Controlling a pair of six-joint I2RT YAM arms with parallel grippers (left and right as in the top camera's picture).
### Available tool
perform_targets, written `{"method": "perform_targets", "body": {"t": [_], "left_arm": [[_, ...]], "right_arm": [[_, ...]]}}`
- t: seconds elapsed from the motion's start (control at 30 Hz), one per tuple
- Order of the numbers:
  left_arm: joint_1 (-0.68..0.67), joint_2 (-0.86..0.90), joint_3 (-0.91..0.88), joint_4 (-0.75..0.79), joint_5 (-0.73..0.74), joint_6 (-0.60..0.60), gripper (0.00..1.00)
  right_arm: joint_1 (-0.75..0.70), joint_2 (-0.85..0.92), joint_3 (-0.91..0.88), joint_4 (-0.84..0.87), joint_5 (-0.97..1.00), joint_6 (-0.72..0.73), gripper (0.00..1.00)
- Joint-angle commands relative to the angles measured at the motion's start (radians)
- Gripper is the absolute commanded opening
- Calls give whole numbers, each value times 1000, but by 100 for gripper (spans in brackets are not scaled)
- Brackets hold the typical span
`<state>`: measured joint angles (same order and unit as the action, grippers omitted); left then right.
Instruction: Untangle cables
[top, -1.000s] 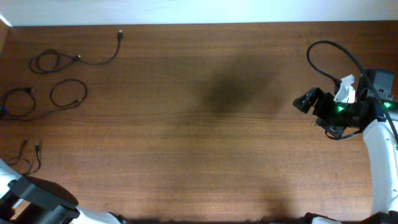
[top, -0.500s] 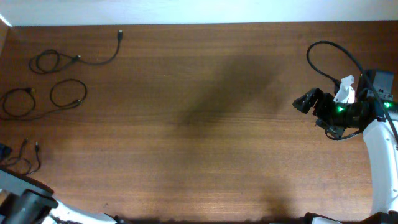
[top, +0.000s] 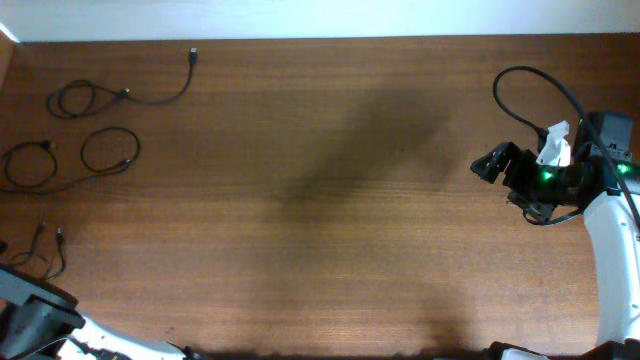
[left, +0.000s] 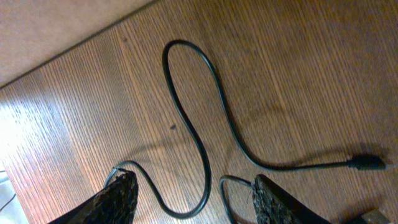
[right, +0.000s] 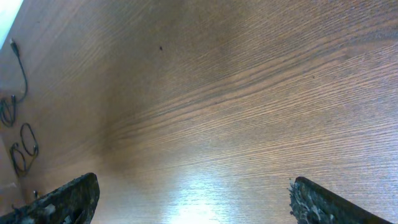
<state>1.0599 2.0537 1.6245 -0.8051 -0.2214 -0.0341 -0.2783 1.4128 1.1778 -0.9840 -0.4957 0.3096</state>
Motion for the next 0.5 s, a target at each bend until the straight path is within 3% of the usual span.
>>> {"method": "perform_targets", "body": {"t": [0.0, 0.07, 0.23, 0.37, 0.47], "left_arm": [[2, 16, -3, 5, -3, 8, 63], [3, 26, -3, 5, -3, 8, 68], [5, 77, -3, -3, 8, 8, 69], [9, 80, -3, 8, 7, 8, 60], [15, 80, -3, 15, 8, 8, 47]], "right_arm": [[-3, 3, 0, 0, -5, -13, 99], [-3, 3, 0, 0, -5, -14, 98], [-3, 3, 0, 0, -6, -13, 98], [-3, 3, 0, -5, -6, -14, 98], [-3, 3, 0, -6, -6, -13, 98]]}}
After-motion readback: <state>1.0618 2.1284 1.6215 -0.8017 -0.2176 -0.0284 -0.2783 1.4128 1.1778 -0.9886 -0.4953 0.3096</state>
